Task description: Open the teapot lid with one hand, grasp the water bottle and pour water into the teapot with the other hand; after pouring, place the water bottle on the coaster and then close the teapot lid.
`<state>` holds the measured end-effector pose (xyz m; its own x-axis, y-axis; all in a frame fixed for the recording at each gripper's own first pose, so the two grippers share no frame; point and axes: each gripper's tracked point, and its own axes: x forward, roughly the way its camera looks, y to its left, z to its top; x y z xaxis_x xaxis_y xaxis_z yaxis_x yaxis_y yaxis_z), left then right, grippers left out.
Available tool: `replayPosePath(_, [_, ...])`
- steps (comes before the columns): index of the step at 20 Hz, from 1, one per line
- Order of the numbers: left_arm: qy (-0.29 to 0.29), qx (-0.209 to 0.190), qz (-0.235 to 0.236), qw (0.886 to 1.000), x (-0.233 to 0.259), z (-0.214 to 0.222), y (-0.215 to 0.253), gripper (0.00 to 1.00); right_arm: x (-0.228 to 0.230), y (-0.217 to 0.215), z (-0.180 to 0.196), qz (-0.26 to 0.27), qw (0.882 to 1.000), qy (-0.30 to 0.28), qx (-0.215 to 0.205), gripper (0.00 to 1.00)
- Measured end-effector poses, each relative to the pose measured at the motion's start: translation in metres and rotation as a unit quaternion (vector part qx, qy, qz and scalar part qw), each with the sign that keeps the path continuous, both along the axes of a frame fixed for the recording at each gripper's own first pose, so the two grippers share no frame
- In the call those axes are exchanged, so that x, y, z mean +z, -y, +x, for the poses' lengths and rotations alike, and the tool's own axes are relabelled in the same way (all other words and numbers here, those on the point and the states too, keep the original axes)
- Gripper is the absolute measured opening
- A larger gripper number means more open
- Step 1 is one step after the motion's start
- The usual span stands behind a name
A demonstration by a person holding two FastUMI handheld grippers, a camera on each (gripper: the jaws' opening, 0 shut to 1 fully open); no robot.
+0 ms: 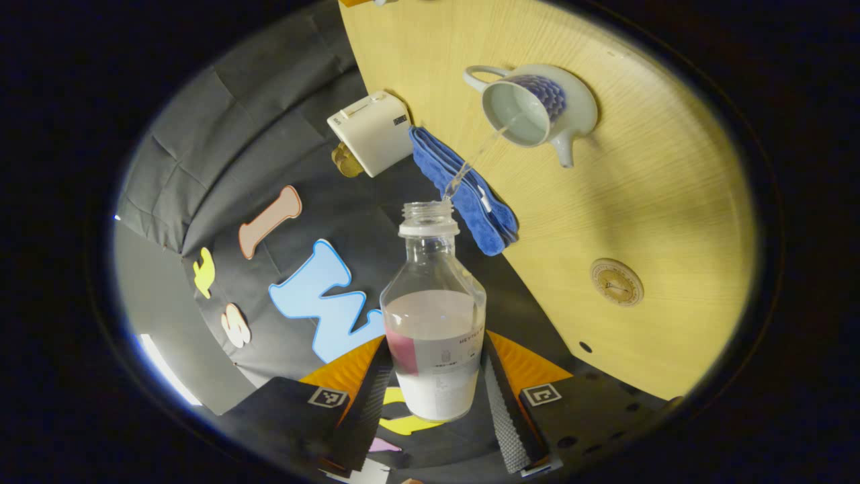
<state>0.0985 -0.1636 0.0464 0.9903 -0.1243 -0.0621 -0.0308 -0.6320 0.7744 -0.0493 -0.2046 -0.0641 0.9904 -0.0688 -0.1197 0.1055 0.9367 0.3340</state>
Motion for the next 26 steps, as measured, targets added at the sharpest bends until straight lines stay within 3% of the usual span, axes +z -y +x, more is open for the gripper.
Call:
replayPosePath(18, [0.022,-0.014,0.091,0.996,-0.003,-0.01,0.028,0.84,0.004,0.001,-0.004,0.019,1.0,0.017,0.011,0.05])
replayPosePath(23, [0.025,-0.017,0.082,0.996,0.0,-0.013,0.031,0.84,0.004,0.002,-0.006,0.021,1.0,0.02,0.011,0.05])
replayPosePath(26, [0.023,-0.022,0.037,0.999,0.0,-0.014,0.032,0.84,0.004,0.001,-0.005,0.017,1.0,0.02,0.011,0.05])
